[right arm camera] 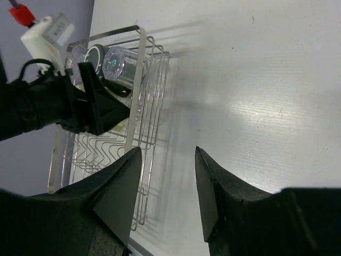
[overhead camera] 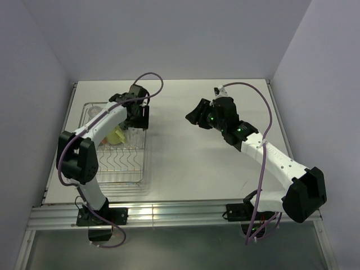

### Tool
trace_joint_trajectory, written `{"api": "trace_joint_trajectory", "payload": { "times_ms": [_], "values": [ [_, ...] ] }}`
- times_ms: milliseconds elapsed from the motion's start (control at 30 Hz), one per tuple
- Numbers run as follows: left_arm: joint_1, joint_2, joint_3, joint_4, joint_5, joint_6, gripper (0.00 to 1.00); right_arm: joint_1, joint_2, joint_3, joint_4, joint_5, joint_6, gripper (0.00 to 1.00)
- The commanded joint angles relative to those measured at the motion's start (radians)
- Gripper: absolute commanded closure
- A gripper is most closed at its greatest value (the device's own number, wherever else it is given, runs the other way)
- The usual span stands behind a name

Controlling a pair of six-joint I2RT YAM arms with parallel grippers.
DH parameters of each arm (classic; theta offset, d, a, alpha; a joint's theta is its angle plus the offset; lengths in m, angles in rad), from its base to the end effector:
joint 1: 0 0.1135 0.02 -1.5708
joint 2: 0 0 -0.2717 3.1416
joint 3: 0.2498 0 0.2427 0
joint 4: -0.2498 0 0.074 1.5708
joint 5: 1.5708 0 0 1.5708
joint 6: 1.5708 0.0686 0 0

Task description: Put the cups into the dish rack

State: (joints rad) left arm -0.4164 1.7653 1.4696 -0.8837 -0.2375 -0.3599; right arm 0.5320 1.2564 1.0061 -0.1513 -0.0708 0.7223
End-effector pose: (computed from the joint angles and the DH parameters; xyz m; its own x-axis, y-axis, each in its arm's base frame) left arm 0.3437 -0.1343 0.2389 -0.9008 0.0241 -0.4336 -0.0066 0.9976 0.0692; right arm 0.2645 0.1613 0.3161 -0.6244 0.3977 -0.6723 -0.1990 0.7513 0.6293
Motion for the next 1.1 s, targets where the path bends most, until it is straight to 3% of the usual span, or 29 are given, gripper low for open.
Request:
{"api": "trace_joint_trajectory", "payload": {
  "times_ms": [0, 267, 433, 600, 667, 800, 1067],
  "values": [
    [-0.009, -0.079, 0.083, -0.032, -0.020, 0.001, 0.24, -0.007, -0.018, 0.037, -0.001, 0.014, -0.020, 0.48],
    [-0.018, -0.202, 0.166, -0.060, -0.034, 0.004, 0.24, -0.007, -0.074, 0.045, -0.031, 0.051, -0.041, 0.46],
    [-0.044, -0.375, 0.130, 0.078, 0.105, -0.007, 0.21, -0.007, -0.169, 0.060, -0.108, 0.114, -0.080, 0.44],
    [-0.074, -0.524, -0.026, 0.296, 0.337, -0.039, 0.09, -0.007, -0.343, 0.045, -0.163, 0.195, -0.130, 0.32],
    [-0.076, -0.544, -0.040, 0.331, 0.375, -0.047, 0.01, -0.007, -0.394, 0.035, -0.192, 0.223, -0.152, 0.22],
    [-0.090, -0.550, -0.064, 0.348, 0.437, -0.040, 0.01, -0.007, -0.541, 0.014, -0.266, 0.296, -0.164, 0.00],
    [-0.094, -0.607, -0.107, 0.416, 0.514, -0.039, 0.01, -0.007, -0.730, -0.060, -0.337, 0.394, -0.198, 0.00]
  ]
}}
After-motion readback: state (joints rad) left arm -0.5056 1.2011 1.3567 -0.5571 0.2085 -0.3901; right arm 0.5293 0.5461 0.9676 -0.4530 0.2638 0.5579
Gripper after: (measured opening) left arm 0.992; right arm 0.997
